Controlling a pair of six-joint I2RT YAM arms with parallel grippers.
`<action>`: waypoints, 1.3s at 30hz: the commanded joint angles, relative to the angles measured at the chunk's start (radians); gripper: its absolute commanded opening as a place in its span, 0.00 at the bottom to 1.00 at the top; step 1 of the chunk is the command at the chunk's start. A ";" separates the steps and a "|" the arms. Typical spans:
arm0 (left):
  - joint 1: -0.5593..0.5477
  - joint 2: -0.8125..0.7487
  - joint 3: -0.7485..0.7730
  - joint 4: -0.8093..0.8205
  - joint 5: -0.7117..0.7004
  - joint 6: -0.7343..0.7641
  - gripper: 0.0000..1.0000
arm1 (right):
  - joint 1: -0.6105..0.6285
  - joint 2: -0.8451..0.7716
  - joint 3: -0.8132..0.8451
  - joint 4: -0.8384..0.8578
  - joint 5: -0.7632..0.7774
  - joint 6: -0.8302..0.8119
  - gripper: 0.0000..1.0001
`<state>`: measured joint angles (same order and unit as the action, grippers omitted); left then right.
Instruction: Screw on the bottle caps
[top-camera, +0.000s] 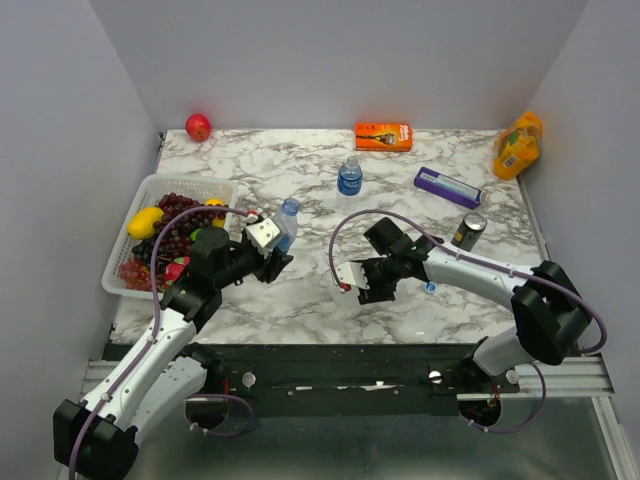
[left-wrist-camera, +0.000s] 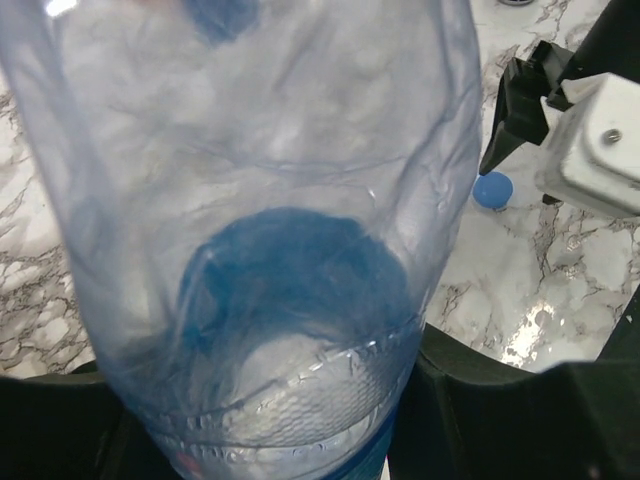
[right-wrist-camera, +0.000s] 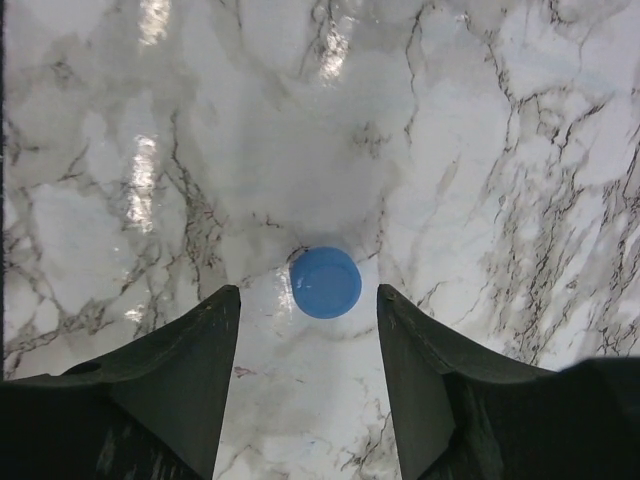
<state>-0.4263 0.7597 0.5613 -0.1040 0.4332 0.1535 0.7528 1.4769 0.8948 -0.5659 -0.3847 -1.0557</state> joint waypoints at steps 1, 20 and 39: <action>0.011 -0.019 -0.032 0.018 0.039 -0.020 0.00 | 0.005 0.040 0.020 0.066 0.092 -0.023 0.63; 0.015 -0.022 -0.058 0.030 0.030 -0.022 0.00 | 0.006 0.102 0.007 0.058 0.058 -0.027 0.53; 0.017 -0.013 -0.067 0.030 0.030 -0.009 0.00 | 0.011 0.138 0.007 0.058 0.058 -0.044 0.47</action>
<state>-0.4179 0.7509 0.5079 -0.0925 0.4435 0.1314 0.7582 1.5967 0.8948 -0.5167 -0.3267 -1.0798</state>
